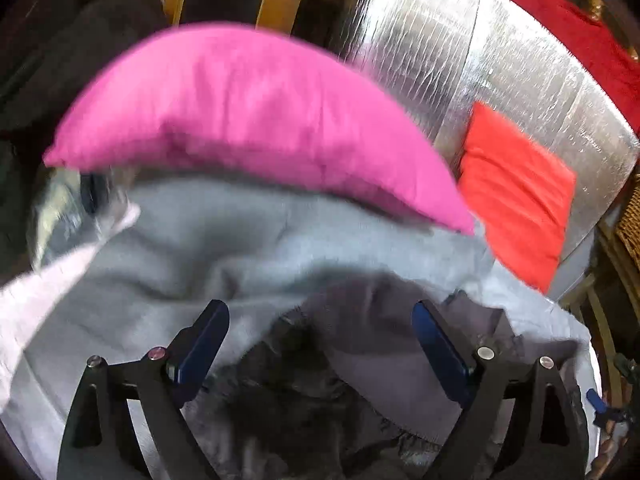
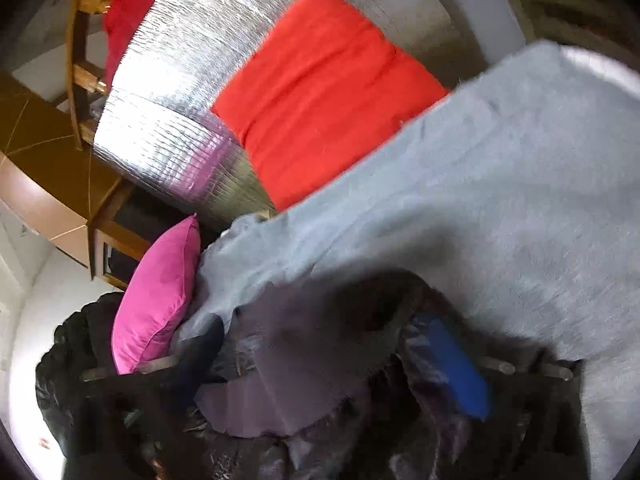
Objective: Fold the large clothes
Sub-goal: 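Open both tools and withdraw them from the folded jacket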
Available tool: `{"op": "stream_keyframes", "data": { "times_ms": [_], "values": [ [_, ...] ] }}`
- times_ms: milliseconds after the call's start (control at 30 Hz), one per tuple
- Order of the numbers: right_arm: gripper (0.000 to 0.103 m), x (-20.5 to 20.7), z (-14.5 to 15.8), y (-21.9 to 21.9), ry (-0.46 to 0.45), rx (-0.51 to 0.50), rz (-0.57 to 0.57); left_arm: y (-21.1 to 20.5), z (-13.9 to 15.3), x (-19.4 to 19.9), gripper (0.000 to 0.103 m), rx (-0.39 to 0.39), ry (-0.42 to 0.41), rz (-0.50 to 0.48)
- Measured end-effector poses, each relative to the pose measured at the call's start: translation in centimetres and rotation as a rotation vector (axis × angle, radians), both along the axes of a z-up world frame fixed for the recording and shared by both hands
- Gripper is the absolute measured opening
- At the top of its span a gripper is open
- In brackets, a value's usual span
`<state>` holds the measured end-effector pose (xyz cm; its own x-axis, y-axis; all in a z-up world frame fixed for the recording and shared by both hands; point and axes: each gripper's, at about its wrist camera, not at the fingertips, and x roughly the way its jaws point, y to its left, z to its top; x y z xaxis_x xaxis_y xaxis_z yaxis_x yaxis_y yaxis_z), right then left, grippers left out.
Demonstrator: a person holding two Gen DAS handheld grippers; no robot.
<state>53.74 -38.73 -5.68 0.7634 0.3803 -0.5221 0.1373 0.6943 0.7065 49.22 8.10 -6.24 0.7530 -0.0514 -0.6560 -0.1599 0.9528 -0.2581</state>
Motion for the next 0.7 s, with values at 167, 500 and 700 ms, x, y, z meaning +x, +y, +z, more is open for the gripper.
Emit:
{"op": "stream_keyframes", "data": {
  "times_ms": [167, 500, 700],
  "values": [
    [0.103, -2.2, 2.6, -0.4, -0.05, -0.05, 0.001, 2.9, 2.5, -3.4, 0.093, 0.001, -0.053, -0.014],
    [0.103, -19.0, 2.5, 1.5, -0.116, -0.061, 0.069, 9.8, -1.0, -18.9, 0.093, -0.137, -0.076, 0.066],
    [0.103, -28.7, -2.7, 3.8, -0.042, 0.051, 0.031, 8.5, -6.3, -22.5, 0.093, -0.328, 0.021, 0.096]
  ]
}}
